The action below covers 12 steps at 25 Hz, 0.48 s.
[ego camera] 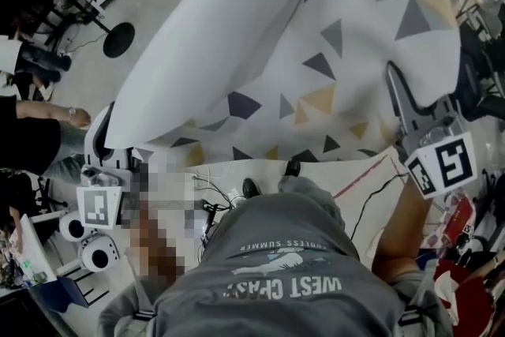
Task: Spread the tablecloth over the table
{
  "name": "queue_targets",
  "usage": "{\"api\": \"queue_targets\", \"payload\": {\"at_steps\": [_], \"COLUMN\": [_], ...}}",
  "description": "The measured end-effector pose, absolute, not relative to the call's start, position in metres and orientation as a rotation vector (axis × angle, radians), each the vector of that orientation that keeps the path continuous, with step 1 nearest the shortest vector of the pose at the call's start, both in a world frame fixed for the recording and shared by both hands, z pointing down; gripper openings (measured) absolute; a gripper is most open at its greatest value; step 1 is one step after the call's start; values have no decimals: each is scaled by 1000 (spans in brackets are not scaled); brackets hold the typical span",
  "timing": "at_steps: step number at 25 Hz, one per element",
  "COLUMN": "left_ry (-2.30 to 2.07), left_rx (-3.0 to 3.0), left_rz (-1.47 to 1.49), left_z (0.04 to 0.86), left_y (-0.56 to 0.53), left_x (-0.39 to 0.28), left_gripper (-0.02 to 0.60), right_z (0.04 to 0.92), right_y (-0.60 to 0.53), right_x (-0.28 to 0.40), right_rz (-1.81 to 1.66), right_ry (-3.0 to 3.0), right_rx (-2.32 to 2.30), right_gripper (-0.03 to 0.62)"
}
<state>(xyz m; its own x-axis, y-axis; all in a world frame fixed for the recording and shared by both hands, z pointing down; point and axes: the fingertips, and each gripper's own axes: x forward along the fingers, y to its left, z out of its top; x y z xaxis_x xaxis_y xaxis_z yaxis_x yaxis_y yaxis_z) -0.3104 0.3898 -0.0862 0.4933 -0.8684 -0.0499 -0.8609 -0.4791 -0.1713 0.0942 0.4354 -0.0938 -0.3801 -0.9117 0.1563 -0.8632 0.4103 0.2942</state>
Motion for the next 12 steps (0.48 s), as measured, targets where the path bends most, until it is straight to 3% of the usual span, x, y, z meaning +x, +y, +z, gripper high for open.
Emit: {"api": "queue_targets", "payload": {"at_steps": [3, 8, 12], "left_ry": [1524, 1596, 1614], "left_rx": [-2550, -2503, -2487], "left_rz": [-72, -110, -109], "left_z": [-88, -83, -83], "left_y": [386, 350, 347], "left_x": [-298, -222, -219], "left_gripper": [0, 0, 0], "right_z": [-96, -84, -83], "right_y": [424, 364, 354], "right_x": [107, 185, 189], "right_rz": [-235, -231, -240], "right_ry": [-2395, -2460, -2477], "right_rx": [1524, 1463, 1447], "right_gripper": [14, 14, 14]}}
